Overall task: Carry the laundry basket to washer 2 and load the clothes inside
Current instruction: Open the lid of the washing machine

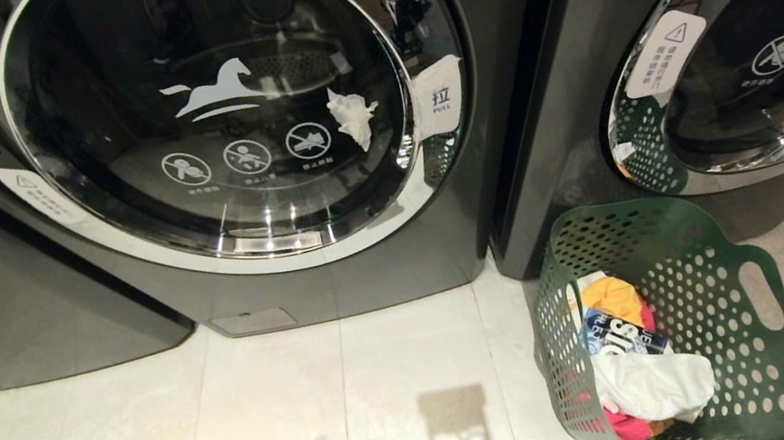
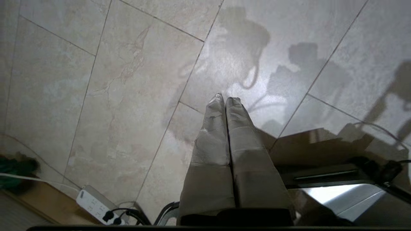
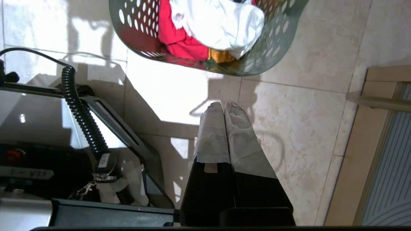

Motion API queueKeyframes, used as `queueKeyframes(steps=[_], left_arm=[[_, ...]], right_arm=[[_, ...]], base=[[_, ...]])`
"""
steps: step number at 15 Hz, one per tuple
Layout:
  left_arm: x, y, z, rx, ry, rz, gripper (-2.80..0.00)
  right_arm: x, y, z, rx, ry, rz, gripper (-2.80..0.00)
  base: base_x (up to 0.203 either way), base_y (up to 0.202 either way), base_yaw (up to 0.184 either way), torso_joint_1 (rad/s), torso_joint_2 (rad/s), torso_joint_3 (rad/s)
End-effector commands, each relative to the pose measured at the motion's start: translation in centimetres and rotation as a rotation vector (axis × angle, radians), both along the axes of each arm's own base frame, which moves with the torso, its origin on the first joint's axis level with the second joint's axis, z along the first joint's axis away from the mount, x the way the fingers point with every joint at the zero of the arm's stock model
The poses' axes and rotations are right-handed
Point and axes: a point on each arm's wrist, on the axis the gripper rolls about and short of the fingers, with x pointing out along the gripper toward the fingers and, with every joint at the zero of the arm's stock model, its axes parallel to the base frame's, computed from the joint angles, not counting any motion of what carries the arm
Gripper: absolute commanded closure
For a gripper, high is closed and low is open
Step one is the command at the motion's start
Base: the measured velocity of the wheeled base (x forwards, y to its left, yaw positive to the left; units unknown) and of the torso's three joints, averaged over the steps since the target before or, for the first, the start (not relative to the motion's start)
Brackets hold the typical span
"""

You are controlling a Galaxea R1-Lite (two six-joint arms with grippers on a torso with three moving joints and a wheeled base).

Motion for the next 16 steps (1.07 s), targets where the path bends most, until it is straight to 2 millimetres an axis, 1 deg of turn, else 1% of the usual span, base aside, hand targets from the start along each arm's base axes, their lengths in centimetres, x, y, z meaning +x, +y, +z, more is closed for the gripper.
queueKeyframes(steps=[1, 3, 6, 8, 9, 10, 12, 14, 16], left_arm=[[-3.5, 0.2, -1.9, 0.002, -0.122, -0.026, 0.0], [-4.6, 0.1, -2.5, -0.01, -0.165, -0.152, 0.0], [-6.4, 0.0, -3.0, 0.05, -0.284, -0.334, 0.0], [-6.5, -0.2, -3.8, 0.153, -0.247, -0.471, 0.0], [-6.5, -0.2, -3.9, 0.169, -0.245, -0.461, 0.0], [-6.6, -0.3, -3.9, 0.177, -0.239, -0.413, 0.0], [-6.6, -0.3, -3.9, 0.186, -0.24, -0.352, 0.0], [-6.9, -0.4, -4.2, 0.168, -0.283, -0.408, 0.0], [-8.1, -0.6, -4.9, 0.18, -0.426, -0.497, 0.0]], right_arm=[[-2.4, 0.1, -1.0, -0.013, -0.139, 0.005, 0.0], [-2.9, 0.1, -1.5, -0.018, -0.132, 0.007, 0.0], [-2.9, 0.1, -1.5, -0.018, -0.132, 0.008, 0.0], [-3.0, 0.1, -1.6, -0.027, -0.144, 0.018, 0.0], [-3.2, 0.1, -1.6, -0.028, -0.165, 0.027, 0.0], [-3.3, 0.1, -1.6, -0.027, -0.187, 0.037, 0.0], [-3.3, 0.1, -1.5, -0.03, -0.185, 0.045, 0.0], [-3.6, 0.1, -1.6, -0.028, -0.214, 0.04, 0.0], [-4.2, 0.1, -1.7, -0.022, -0.286, 0.042, 0.0]], base=[[0.0, 0.0, 0.0, 0.0, 0.0, 0.0], [0.0, 0.0, 0.0, 0.0, 0.0, 0.0], [0.0, 0.0, 0.0, 0.0, 0.0, 0.0], [0.0, 0.0, 0.0, 0.0, 0.0, 0.0], [0.0, 0.0, 0.0, 0.0, 0.0, 0.0], [0.0, 0.0, 0.0, 0.0, 0.0, 0.0], [0.0, 0.0, 0.0, 0.0, 0.0, 0.0], [0.0, 0.0, 0.0, 0.0, 0.0, 0.0], [0.0, 0.0, 0.0, 0.0, 0.0, 0.0]])
